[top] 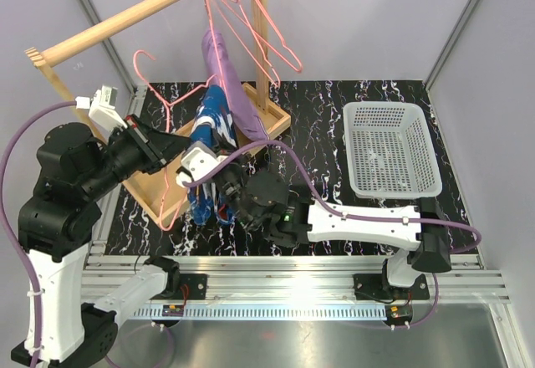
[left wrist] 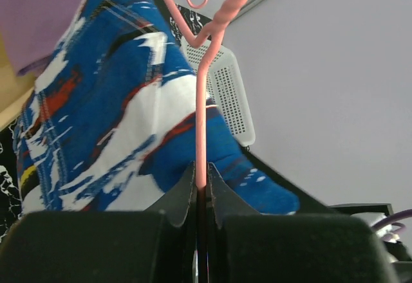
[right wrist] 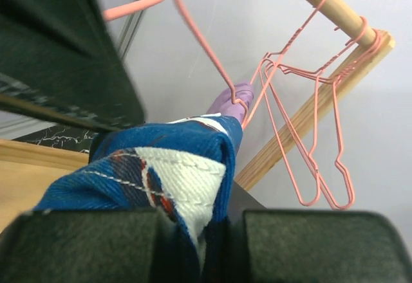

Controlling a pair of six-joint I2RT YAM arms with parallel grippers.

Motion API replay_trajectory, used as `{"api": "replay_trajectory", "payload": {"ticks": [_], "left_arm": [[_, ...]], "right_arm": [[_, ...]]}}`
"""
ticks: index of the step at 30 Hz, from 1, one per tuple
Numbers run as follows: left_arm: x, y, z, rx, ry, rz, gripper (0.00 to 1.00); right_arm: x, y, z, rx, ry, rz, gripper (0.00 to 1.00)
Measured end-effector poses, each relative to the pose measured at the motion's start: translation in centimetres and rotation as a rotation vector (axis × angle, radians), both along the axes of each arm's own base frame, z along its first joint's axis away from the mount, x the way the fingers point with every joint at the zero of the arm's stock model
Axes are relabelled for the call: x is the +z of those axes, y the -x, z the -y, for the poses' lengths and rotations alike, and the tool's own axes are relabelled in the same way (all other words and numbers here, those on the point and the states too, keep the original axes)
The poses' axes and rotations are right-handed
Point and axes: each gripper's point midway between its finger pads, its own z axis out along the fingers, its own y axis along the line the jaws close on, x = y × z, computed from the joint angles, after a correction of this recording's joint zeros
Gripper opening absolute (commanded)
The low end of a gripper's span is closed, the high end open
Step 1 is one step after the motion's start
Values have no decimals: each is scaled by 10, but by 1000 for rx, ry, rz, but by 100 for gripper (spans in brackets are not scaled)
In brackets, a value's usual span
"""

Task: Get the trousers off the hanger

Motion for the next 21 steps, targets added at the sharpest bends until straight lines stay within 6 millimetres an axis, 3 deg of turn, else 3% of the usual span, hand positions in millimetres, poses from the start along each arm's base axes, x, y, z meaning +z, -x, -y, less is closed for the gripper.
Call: {"api": "replay_trajectory", "payload": {"ticks": [4,9,14,21], "left_arm": [[-7,1,-3,6,-21,7,0],[-25,-3,-3,5,-59,-17,0],[-43,-7,-5,15,-96,-44,0],[-57,-3,-15,35,-164,-45,0]], "right_arm": [[21,3,16,6,-46,-11,0],[72,7,45,3,-167,7,0],[111,10,71,-11,-252,22,0],[138,9,102,-67,-258,21,0]]}}
